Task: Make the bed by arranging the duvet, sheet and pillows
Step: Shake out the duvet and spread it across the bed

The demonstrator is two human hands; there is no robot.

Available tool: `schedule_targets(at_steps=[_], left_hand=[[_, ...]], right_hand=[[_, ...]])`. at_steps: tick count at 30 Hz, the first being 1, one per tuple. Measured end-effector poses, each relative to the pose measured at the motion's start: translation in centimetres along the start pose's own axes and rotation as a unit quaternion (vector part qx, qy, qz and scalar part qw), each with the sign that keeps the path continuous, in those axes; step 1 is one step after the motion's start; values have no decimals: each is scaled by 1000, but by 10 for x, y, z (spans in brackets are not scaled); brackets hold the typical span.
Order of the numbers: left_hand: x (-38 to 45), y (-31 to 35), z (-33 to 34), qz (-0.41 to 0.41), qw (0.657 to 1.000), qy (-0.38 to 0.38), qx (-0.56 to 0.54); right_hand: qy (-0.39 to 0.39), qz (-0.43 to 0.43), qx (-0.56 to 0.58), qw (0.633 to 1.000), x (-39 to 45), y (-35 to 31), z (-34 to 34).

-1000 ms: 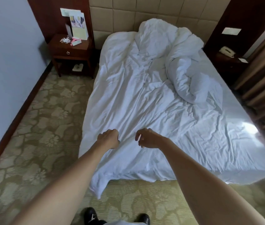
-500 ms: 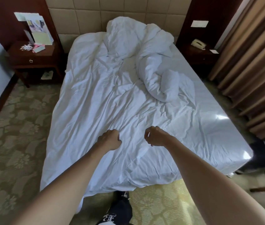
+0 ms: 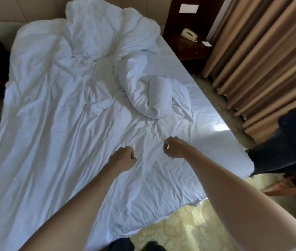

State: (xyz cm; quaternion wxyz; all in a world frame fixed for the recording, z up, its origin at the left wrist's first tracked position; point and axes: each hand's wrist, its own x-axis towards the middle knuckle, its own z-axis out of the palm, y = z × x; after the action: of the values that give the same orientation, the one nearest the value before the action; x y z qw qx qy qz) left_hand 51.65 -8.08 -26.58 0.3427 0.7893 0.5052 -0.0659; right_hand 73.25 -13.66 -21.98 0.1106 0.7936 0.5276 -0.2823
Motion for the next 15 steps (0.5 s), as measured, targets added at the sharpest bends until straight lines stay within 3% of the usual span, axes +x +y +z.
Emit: schedule_targets(at_steps=[9, 15], left_hand=[[82, 74, -3, 18, 1000, -5, 25], [150, 131, 9, -35, 999, 26, 25]], right_hand=[[13, 7, 5, 1000, 67, 75, -42], [4, -37, -13, 999, 142, 144, -75]])
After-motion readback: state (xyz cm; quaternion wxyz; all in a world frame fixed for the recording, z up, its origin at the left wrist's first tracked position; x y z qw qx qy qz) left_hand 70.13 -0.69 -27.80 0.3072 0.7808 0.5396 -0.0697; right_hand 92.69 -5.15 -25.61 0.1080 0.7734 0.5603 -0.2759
